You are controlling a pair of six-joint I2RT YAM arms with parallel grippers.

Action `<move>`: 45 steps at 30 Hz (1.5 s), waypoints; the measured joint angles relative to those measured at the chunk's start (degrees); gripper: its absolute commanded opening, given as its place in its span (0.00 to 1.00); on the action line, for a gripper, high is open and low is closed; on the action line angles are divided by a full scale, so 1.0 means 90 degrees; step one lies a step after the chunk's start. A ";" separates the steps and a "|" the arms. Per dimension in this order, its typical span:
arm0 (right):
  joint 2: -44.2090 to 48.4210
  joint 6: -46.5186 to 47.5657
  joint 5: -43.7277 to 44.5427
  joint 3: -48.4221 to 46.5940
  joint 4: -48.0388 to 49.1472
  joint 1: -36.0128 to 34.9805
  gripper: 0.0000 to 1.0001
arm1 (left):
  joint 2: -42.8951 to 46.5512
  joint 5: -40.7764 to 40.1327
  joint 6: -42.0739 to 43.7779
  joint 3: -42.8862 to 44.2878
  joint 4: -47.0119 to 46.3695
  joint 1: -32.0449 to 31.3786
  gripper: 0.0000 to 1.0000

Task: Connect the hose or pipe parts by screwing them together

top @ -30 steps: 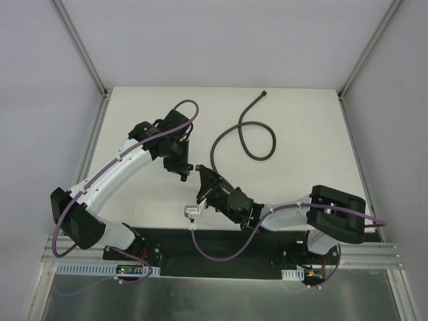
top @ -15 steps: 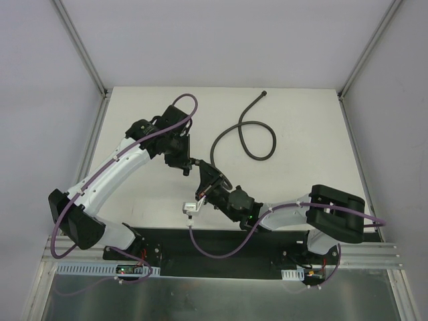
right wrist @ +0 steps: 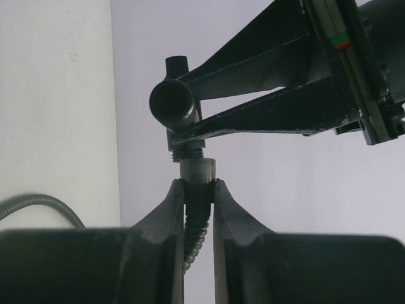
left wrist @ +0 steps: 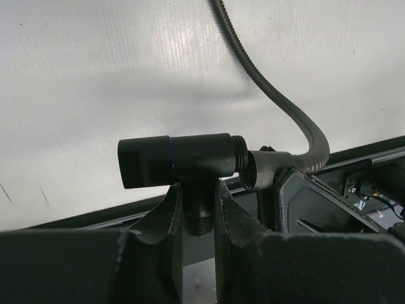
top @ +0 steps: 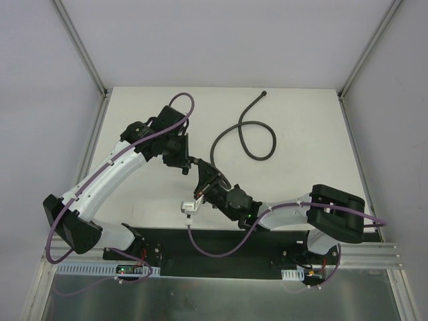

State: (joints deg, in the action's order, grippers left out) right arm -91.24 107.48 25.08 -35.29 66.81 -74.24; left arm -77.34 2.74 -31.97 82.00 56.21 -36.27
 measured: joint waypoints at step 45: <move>0.0114 -0.0338 -0.0367 -0.0126 -0.0605 0.0102 0.00 | 0.0369 0.0136 0.0556 -0.0461 -0.0131 0.0002 0.00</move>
State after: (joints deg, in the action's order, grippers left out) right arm -90.21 104.44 21.78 -36.42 61.36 -73.32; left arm -74.02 3.97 -26.96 77.84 55.02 -36.25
